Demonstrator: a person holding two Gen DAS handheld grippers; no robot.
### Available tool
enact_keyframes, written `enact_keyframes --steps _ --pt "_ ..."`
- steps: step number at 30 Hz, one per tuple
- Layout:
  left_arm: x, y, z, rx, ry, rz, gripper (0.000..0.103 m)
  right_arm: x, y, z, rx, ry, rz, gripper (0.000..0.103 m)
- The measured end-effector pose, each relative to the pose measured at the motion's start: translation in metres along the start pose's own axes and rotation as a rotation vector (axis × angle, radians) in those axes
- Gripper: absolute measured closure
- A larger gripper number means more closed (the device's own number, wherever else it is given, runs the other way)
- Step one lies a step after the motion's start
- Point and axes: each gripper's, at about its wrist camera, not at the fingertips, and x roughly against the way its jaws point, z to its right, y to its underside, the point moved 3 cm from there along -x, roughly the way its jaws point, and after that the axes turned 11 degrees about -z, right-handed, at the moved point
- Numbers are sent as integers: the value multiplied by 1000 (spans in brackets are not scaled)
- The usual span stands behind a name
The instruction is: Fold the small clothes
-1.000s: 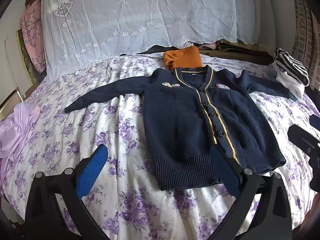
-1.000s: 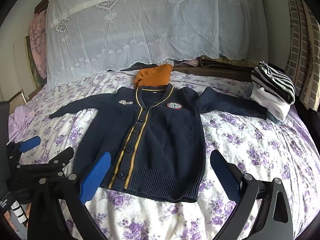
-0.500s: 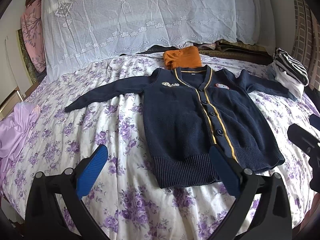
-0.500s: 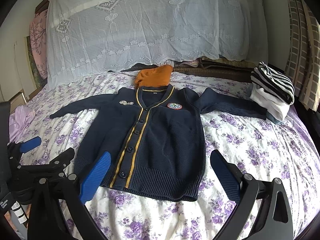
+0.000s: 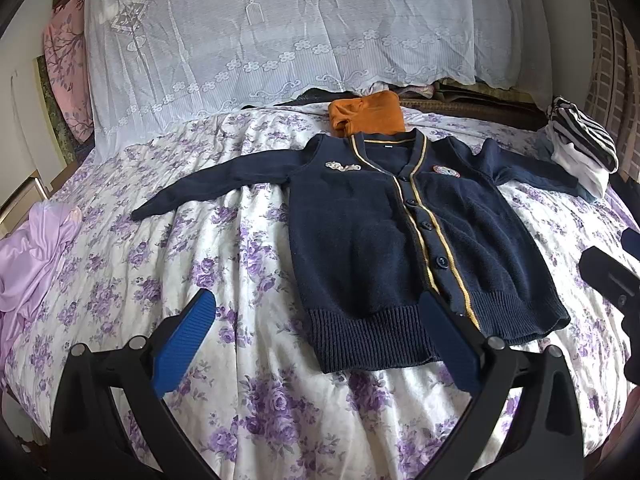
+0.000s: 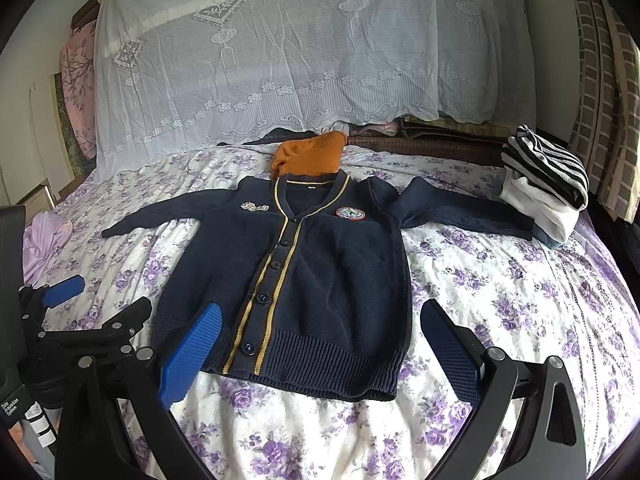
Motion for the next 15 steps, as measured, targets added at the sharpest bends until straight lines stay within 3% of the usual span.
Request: enact_keyframes --steps 15 --pt "0 0 -1 -1 1 -1 4 5 1 -3 -1 -2 3 3"
